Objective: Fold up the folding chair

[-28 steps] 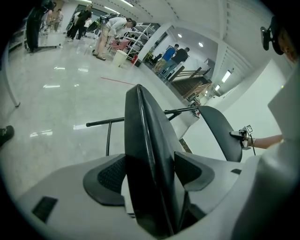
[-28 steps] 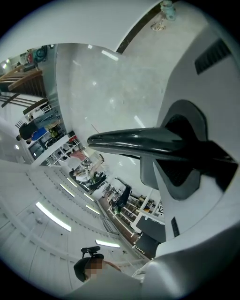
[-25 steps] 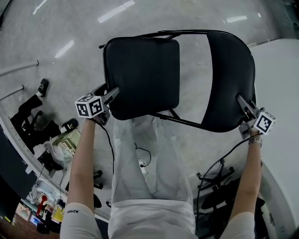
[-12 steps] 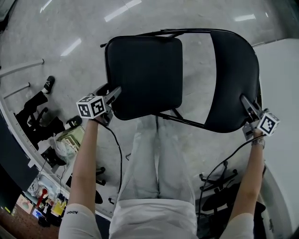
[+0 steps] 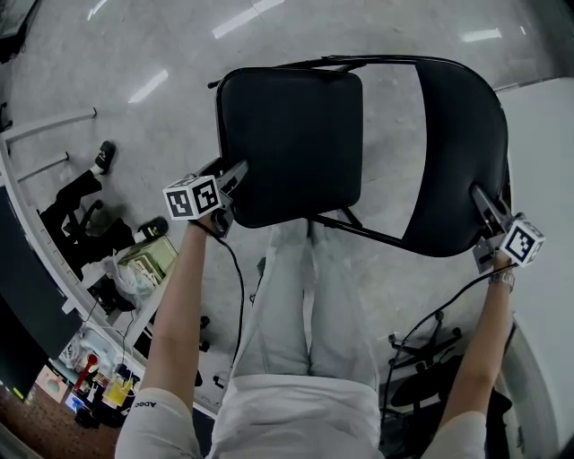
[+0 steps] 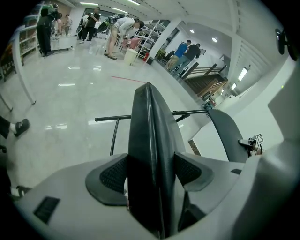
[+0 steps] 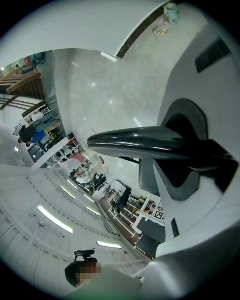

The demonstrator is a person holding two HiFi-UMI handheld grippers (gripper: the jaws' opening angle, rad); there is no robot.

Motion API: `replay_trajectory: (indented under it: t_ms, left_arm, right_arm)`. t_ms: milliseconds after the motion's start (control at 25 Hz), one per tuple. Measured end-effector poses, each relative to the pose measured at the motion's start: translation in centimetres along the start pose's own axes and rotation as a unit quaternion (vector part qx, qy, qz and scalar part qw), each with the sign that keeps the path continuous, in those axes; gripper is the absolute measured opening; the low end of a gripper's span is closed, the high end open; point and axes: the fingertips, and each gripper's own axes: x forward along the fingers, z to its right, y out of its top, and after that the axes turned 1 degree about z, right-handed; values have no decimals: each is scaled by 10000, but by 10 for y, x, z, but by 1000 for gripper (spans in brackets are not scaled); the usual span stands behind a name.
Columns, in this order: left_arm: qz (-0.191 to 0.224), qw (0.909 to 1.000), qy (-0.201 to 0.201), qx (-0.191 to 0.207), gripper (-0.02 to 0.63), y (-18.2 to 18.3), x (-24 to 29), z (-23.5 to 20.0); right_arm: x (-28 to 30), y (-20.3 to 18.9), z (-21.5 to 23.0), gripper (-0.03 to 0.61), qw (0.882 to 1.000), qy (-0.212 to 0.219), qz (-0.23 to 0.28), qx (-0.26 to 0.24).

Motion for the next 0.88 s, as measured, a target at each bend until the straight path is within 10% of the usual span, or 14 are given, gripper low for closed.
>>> replay_trajectory:
  t_ms: [880]
  left_arm:
    - [-567,9942,-18,913,310,8,-17,117]
  right_arm:
    - [-55,40,-44,127,9947,-910,-47,-485]
